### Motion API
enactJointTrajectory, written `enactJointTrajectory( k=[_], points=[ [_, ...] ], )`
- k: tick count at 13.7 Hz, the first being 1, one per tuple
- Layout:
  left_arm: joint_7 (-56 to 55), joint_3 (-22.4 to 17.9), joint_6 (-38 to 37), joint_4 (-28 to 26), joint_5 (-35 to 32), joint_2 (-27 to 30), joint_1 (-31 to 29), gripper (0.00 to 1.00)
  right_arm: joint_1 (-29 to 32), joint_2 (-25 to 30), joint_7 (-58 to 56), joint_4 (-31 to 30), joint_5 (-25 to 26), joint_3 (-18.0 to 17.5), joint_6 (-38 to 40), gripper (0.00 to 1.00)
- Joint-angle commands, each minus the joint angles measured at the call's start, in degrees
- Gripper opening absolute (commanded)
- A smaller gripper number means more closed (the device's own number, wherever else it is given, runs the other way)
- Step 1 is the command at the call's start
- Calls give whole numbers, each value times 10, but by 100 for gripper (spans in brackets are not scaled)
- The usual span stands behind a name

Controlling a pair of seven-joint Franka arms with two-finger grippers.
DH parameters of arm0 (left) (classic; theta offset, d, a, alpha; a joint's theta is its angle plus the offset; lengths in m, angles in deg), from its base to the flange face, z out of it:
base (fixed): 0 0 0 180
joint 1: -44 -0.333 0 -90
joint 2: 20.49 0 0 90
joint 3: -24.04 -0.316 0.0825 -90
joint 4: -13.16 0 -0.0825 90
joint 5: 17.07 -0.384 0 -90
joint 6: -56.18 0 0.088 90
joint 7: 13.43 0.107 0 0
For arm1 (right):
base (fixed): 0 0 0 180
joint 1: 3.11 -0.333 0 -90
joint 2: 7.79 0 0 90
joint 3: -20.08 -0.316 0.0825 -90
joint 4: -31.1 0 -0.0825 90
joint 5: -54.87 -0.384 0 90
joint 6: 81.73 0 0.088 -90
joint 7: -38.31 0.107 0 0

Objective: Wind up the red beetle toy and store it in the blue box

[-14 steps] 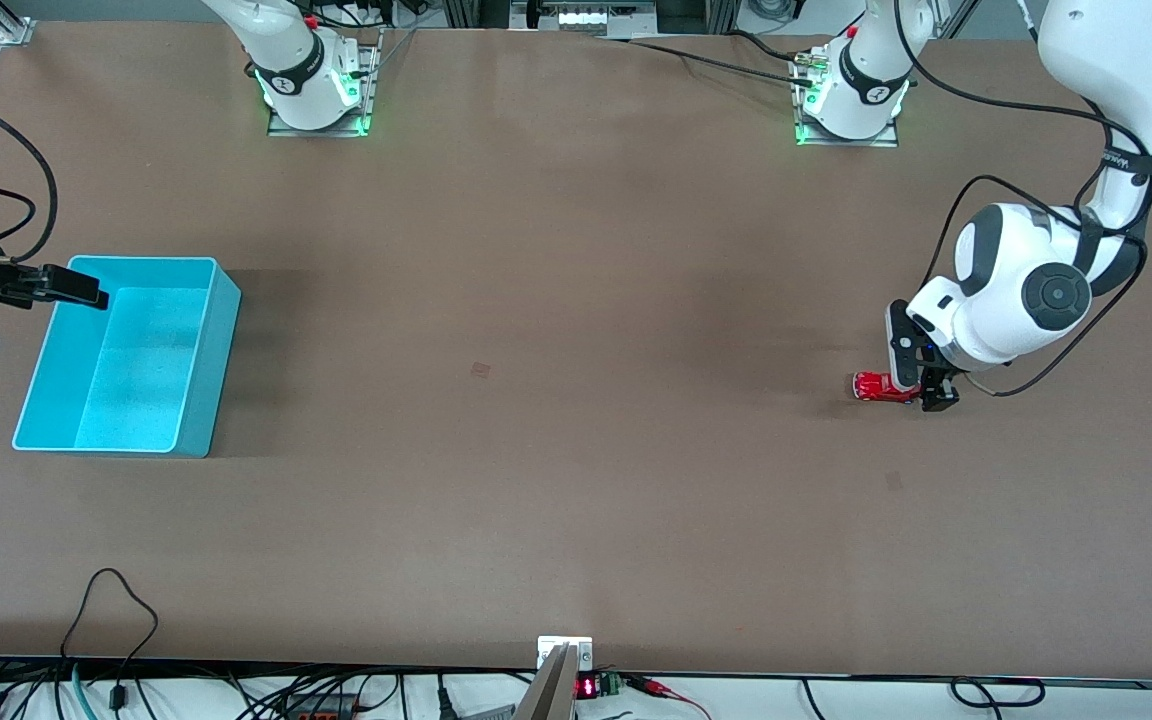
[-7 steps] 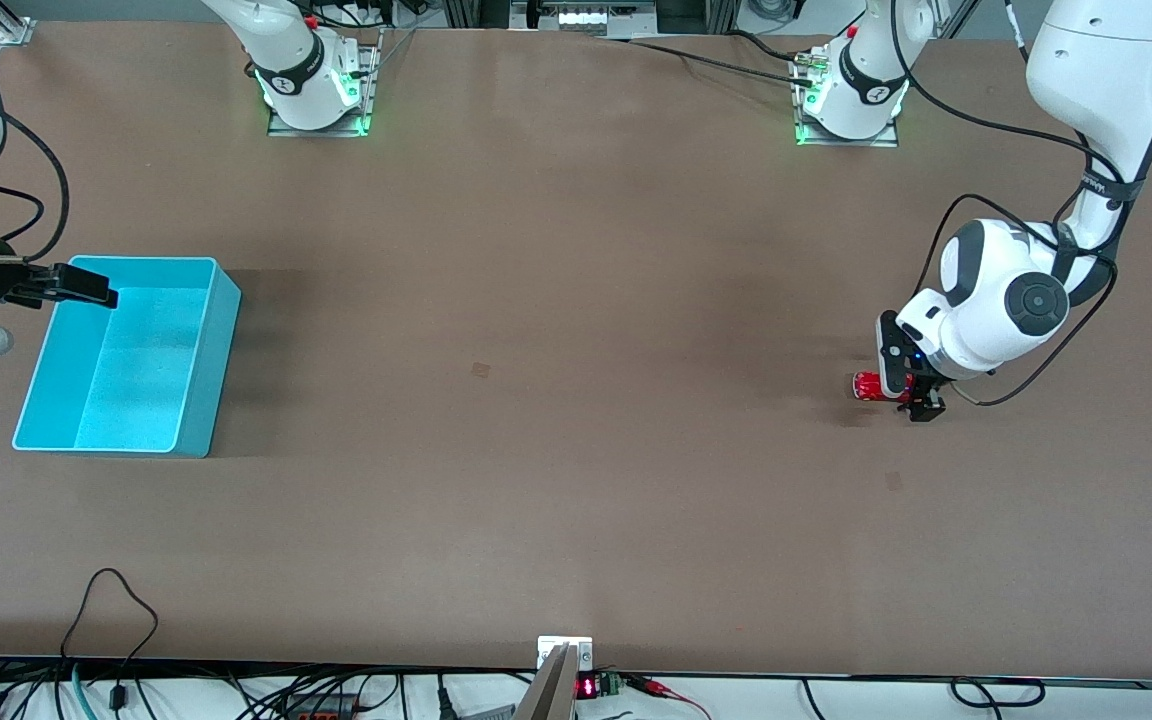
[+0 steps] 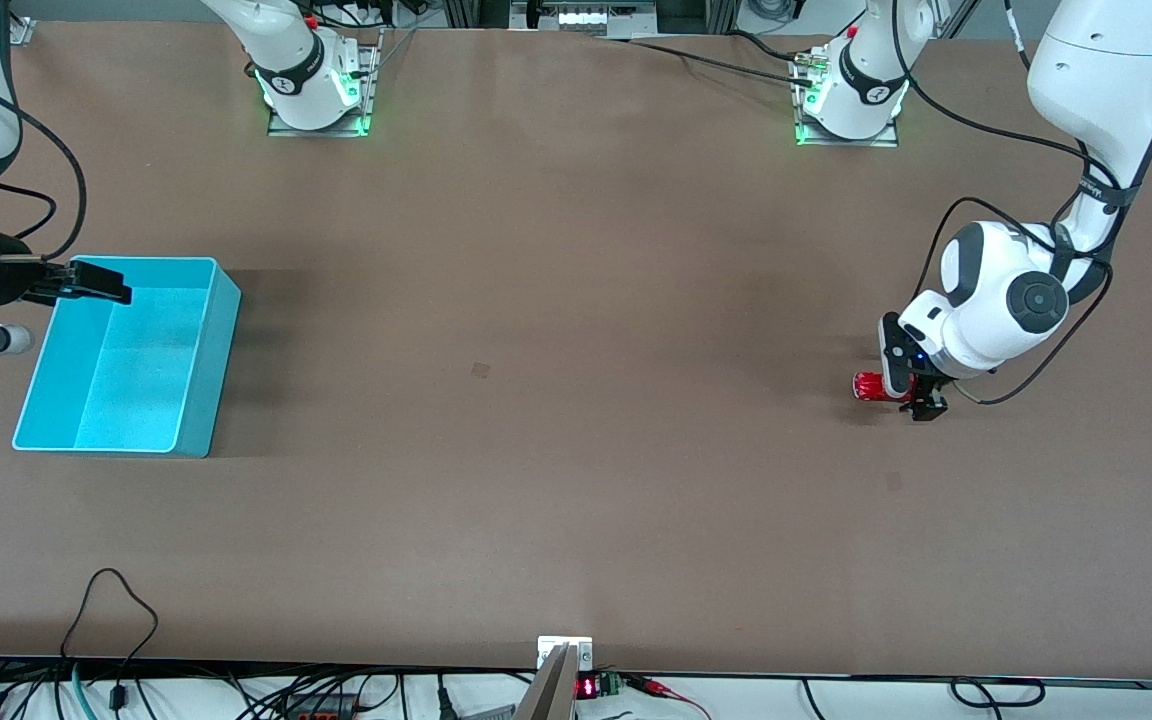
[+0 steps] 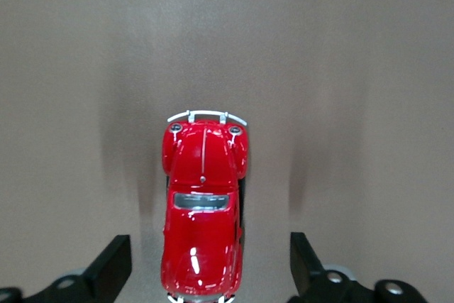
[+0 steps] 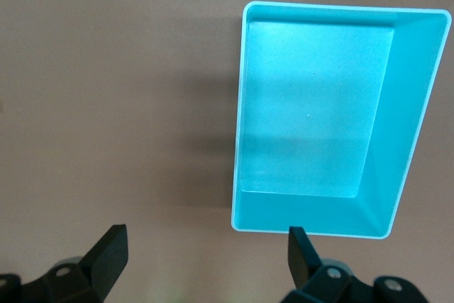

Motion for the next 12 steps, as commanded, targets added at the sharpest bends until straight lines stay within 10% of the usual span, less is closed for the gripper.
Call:
enactJointTrajectory(
  k=[1, 7, 12],
  points=[
    [9, 4, 13, -8, -10, -1, -7, 85, -1, 1, 2, 1, -2, 0, 9, 100],
    [16, 4, 21, -5, -10, -3, -6, 40, -8, -1, 2, 2, -2, 0, 7, 100],
    [39, 4, 20, -2, -9, -2, -6, 40, -9, -3, 2, 3, -2, 0, 1, 100]
  ],
)
